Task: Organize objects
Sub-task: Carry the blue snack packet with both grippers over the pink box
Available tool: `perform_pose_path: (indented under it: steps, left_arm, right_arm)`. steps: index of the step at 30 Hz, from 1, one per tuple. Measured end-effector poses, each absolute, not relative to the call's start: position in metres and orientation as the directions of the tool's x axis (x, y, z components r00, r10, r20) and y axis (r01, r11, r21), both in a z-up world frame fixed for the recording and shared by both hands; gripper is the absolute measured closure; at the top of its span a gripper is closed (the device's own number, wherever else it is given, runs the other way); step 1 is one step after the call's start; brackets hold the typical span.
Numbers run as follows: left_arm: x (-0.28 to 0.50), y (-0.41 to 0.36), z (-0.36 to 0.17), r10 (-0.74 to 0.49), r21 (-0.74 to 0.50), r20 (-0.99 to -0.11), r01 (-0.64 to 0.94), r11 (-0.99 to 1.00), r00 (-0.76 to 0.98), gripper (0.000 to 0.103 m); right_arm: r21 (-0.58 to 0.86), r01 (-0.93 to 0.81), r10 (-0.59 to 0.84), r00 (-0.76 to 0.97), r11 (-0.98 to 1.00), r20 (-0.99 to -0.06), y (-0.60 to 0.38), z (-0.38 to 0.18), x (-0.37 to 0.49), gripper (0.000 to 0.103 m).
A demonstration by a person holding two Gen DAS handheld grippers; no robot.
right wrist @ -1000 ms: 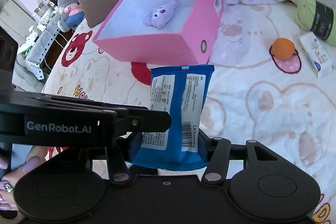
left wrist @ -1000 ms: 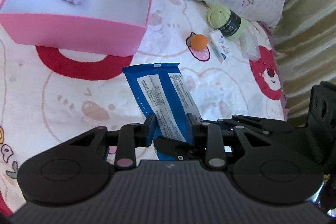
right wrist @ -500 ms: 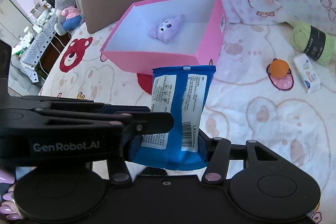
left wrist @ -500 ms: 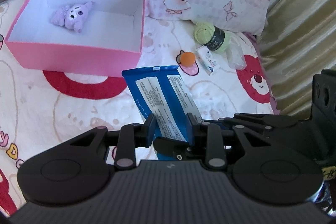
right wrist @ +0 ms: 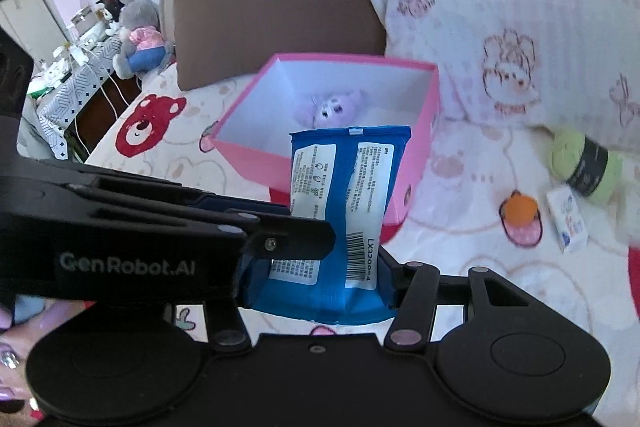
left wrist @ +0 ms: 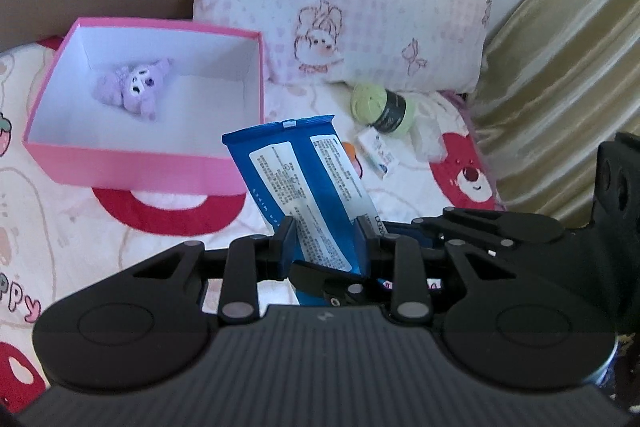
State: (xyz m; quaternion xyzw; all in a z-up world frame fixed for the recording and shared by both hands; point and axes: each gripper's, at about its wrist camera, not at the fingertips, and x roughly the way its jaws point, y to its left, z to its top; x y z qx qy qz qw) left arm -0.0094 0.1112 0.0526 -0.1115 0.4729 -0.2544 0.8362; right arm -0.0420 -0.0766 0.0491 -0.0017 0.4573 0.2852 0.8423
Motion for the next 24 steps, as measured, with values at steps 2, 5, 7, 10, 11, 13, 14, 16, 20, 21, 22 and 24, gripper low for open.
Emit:
perform_pose_path:
  steps: [2,5,7,10,11,13,14,16,20,21,22,24]
  left_arm:
    - [-0.002,0.114,0.056,-0.530,-0.431,-0.736,0.313,0.847,0.421,0.075]
    - [0.013,0.120,0.059,-0.520,-0.434,-0.748,0.288,0.854,0.412,0.075]
    - [0.023,0.123,0.062,-0.515,-0.441,-0.751,0.266,0.857,0.413,0.075]
    - [0.041,0.126,0.064,-0.494,-0.425,-0.769,0.251,0.869,0.406,0.075]
    - [0.046,0.127,0.063,-0.489,-0.424,-0.774,0.243,0.872,0.402,0.075]
    - [0.061,0.130,0.061,-0.482,-0.424,-0.780,0.229,0.876,0.399,0.075]
    - [0.069,0.133,0.061,-0.480,-0.427,-0.780,0.219,0.877,0.401,0.075]
    - [0.086,0.137,0.056,-0.477,-0.432,-0.780,0.204,0.879,0.405,0.075]
    - [0.117,0.140,0.043,-0.460,-0.433,-0.787,0.163,0.887,0.411,0.075]
    - [0.124,0.142,0.039,-0.466,-0.442,-0.784,0.158,0.883,0.411,0.075]
    - [0.132,0.146,0.034,-0.475,-0.457,-0.780,0.147,0.877,0.408,0.075]
    - [0.147,0.151,0.024,-0.493,-0.483,-0.773,0.132,0.866,0.400,0.075]
  right_arm:
    - [0.244,-0.496,0.476,0.420,0.833,-0.773,-0.071,0.052,-0.036,0.044]
    - [0.236,-0.516,0.485,0.423,0.823,-0.765,-0.063,0.057,-0.026,0.044]
    - [0.241,-0.521,0.495,0.430,0.819,-0.755,-0.060,0.060,-0.018,0.044]
    - [0.267,-0.522,0.516,0.418,0.810,-0.747,-0.056,0.060,-0.002,0.044]
    - [0.272,-0.524,0.520,0.413,0.807,-0.747,-0.053,0.059,0.004,0.044]
    - [0.271,-0.530,0.524,0.414,0.804,-0.745,-0.048,0.056,0.016,0.044]
    - [0.268,-0.532,0.524,0.417,0.803,-0.743,-0.045,0.054,0.023,0.044]
    - [0.262,-0.531,0.522,0.427,0.806,-0.738,-0.040,0.050,0.035,0.044]
    - [0.279,-0.515,0.532,0.446,0.810,-0.720,-0.033,0.042,0.056,0.044]
    - [0.277,-0.509,0.528,0.454,0.815,-0.718,-0.031,0.038,0.061,0.044]
    - [0.281,-0.503,0.527,0.455,0.817,-0.718,-0.030,0.034,0.068,0.045]
    - [0.271,-0.501,0.520,0.464,0.822,-0.717,-0.028,0.028,0.078,0.048]
